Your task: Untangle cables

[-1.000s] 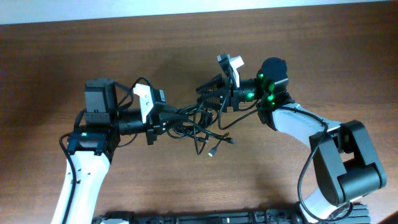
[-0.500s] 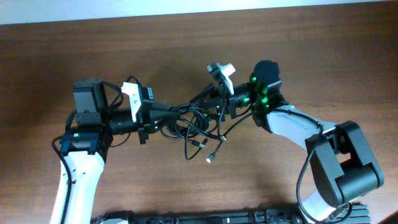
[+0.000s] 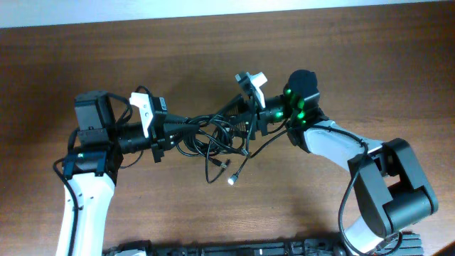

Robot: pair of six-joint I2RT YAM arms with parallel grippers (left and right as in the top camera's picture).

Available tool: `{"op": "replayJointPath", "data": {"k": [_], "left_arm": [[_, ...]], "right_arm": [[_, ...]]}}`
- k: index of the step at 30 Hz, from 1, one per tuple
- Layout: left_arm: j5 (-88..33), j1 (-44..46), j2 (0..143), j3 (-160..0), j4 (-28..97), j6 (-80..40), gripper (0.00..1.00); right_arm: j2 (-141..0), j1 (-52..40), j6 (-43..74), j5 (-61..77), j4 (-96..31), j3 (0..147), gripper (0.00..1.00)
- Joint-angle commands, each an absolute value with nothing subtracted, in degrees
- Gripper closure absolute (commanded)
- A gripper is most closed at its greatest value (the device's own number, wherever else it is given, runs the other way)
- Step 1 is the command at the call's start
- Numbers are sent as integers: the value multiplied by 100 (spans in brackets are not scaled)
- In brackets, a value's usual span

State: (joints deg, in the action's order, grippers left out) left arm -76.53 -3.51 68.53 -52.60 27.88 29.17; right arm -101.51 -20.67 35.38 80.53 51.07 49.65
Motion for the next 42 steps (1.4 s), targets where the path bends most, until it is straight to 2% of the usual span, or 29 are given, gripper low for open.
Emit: {"op": "replayJointPath", "data": {"k": [1, 7, 14, 16, 19, 21, 24, 28, 31, 37, 42], "left_arm": [[-7526, -401, 6858, -5260, 2818, 3028, 100], [-7430, -261, 6858, -5256, 2884, 3028, 100], [-7419, -261, 7017, -5256, 2921, 3028, 100], [-7511, -259, 7072, -5256, 2921, 3030, 100], [-7992, -259, 7072, -5256, 2902, 3030, 100], [-8444, -261, 7072, -5256, 2873, 3030, 100], [-8925, -259, 7072, -5256, 2832, 3030, 100], [-9017, -141, 7072, -5256, 2836, 3028, 100], [-9017, -49, 7072, -5256, 2836, 3028, 100], [-8971, -51, 7072, -5256, 2834, 3028, 100], [-7889, -51, 7072, -5256, 2838, 3026, 100]], "right_arm": [[-10099, -2298, 3546, 7876, 5148, 4984, 30], [-10099, -2521, 3822, 7557, 5297, 4984, 29], [-10099, -2521, 4751, 7006, 6324, 4984, 29], [-10099, -2521, 4746, 6453, 6038, 4984, 30], [-10099, -2521, 4416, 5330, 5116, 4984, 47], [-10099, -2519, 4060, 4683, 4554, 4984, 51], [-10099, -2504, 3494, 3699, 3997, 4984, 51], [-10099, -2499, 3446, 3002, 3811, 4984, 51], [-10099, -2399, 3441, 2604, 3435, 4984, 51], [-10099, -1785, 3441, 2698, 3177, 4984, 50], [-10099, -1160, 3127, 3190, 3166, 4984, 28]]}}
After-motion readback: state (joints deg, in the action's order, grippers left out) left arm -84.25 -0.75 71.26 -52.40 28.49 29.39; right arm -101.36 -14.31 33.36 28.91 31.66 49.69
